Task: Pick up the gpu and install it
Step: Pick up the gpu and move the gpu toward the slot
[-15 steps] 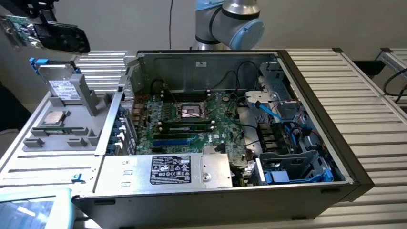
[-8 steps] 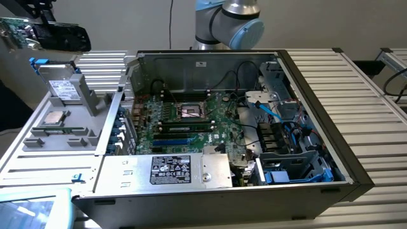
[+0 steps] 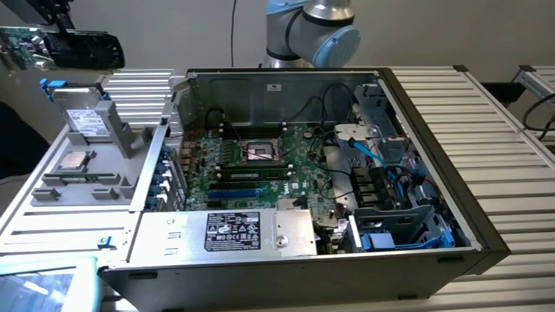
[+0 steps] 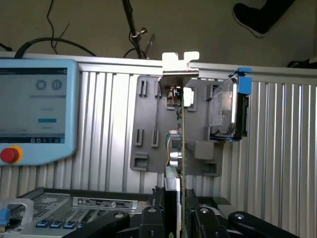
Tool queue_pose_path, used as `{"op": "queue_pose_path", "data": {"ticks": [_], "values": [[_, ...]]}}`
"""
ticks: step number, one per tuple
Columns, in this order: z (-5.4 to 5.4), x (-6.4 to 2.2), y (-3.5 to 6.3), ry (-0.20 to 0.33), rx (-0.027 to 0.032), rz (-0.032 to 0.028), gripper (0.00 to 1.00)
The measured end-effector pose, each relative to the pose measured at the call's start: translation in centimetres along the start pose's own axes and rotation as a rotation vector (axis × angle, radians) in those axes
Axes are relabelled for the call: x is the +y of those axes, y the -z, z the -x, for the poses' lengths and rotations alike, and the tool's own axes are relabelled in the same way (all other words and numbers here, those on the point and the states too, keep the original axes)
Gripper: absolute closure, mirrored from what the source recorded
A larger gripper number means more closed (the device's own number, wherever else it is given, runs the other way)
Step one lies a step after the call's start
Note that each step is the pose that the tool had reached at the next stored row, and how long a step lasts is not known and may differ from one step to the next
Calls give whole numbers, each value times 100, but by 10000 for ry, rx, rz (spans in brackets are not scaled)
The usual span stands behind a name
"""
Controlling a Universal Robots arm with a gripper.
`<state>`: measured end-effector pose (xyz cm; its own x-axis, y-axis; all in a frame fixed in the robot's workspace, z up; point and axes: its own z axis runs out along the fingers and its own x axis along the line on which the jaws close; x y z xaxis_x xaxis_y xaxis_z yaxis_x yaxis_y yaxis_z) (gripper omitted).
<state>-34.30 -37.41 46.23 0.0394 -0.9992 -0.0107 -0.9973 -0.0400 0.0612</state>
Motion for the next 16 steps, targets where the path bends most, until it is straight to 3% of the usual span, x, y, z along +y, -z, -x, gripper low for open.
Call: {"op": "queue_pose_path", "data": {"ticks": [4, 10, 13, 16], "values": [[1, -4, 0, 5, 1, -27, 72], [-4, -98, 6, 42, 16, -376, 72], [-8, -175, 11, 47, 20, -474, 72], [-15, -274, 16, 49, 22, -535, 72]]}}
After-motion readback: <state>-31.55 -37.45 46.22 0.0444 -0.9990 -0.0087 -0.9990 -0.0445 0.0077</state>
